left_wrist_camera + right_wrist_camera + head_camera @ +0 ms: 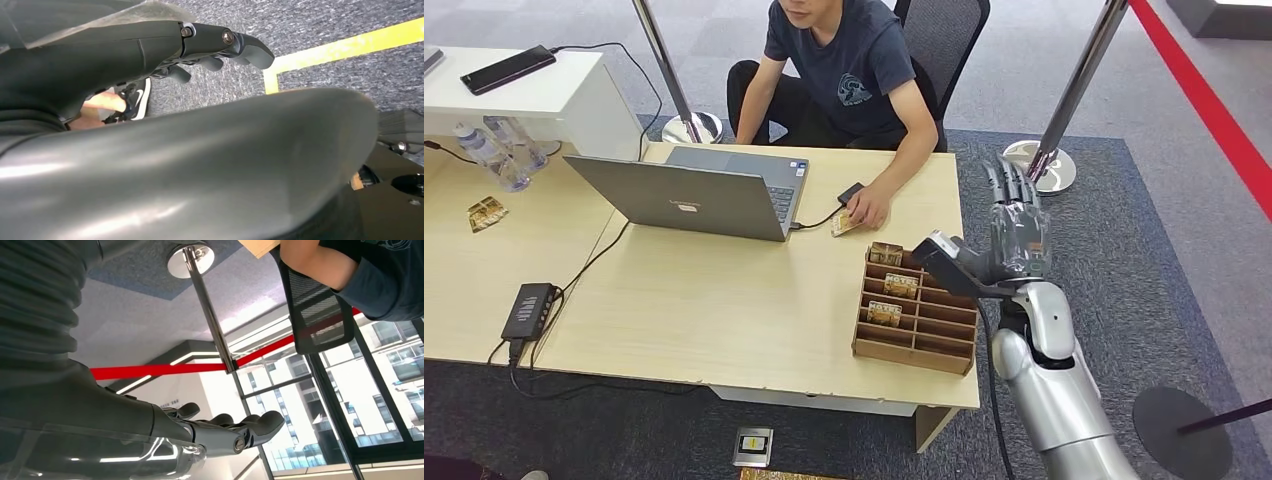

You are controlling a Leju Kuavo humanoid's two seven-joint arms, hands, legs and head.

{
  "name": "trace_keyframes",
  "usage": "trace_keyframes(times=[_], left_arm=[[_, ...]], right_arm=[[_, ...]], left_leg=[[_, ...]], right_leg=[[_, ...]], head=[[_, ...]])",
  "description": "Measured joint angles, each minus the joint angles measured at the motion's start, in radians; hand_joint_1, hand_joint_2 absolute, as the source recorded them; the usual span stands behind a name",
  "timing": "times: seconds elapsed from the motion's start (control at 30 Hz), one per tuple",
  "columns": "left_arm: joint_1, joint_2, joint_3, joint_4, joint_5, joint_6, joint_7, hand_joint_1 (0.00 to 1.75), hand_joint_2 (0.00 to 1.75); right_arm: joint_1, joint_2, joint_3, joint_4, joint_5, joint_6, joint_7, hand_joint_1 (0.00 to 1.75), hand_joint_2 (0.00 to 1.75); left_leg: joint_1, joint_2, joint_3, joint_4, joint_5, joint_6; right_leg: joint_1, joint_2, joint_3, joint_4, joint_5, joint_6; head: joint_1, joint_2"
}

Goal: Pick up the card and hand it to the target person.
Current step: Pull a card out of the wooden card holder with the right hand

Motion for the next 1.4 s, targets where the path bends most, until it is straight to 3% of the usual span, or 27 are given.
trace_keyframes(times=[0.33,0.37,0.47,0.5,0.77,0.9,1.17,1.4], left_arm=[[0.002,0.006,0.002,0.002,-0.005,0.002,0.002,0.00,0.00],[0.002,0.006,0.002,0.002,-0.006,0.001,0.002,0.00,0.00],[0.001,0.008,0.002,0.004,-0.011,0.001,0.002,0.00,0.00],[0.001,0.009,0.002,0.004,-0.013,0.001,0.003,0.00,0.00],[0.001,0.012,0.002,0.005,-0.023,0.000,0.010,0.00,0.00],[0.002,0.013,0.002,0.006,-0.026,-0.001,0.015,0.00,0.00],[0.002,0.014,0.002,0.006,-0.027,-0.001,0.013,0.00,0.00],[0.002,0.014,0.002,0.006,-0.030,-0.001,0.010,0.00,0.00]], right_arm=[[0.045,-0.008,0.075,-0.077,-0.014,0.049,0.009,0.03,1.75],[0.043,-0.004,0.080,-0.074,-0.019,0.058,0.010,0.20,1.75],[0.031,0.008,0.088,-0.052,-0.033,0.079,0.015,1.17,1.75],[0.026,0.012,0.089,-0.041,-0.035,0.082,0.020,1.34,1.75],[-0.004,0.026,0.084,0.064,0.005,0.086,0.063,1.26,1.75],[-0.003,0.026,0.074,0.078,0.022,0.086,0.070,1.25,1.75],[0.010,0.026,0.070,0.072,0.037,0.086,0.072,1.09,1.75],[0.020,0.025,0.068,0.059,0.041,0.092,0.073,0.75,1.75]], left_leg=[[0.000,0.000,0.000,0.000,0.000,0.000],[0.000,0.000,0.000,0.000,0.000,0.000],[0.000,0.000,0.000,0.000,0.000,0.000],[0.000,0.000,0.000,0.000,0.000,0.000],[0.000,0.000,0.000,0.000,0.000,0.000],[0.000,0.000,0.000,0.000,0.000,0.000],[0.000,0.000,0.000,0.000,0.000,0.000],[0.000,0.000,0.000,0.000,0.000,0.000]], right_leg=[[0.000,0.000,0.000,0.000,0.000,0.000],[0.000,0.000,0.000,0.000,0.000,0.000],[0.000,0.000,0.000,0.000,0.000,0.000],[0.000,0.000,0.000,0.000,0.000,0.000],[0.000,0.000,0.000,0.000,0.000,0.000],[0.000,0.000,0.000,0.000,0.000,0.000],[0.000,0.000,0.000,0.000,0.000,0.000],[0.000,0.000,-0.001,0.000,0.000,0.000]], head=[[0.000,0.000],[0.000,0.000],[0.000,0.000],[0.000,0.000],[0.000,0.000],[0.000,0.000],[0.000,0.000],[0.000,0.000]])
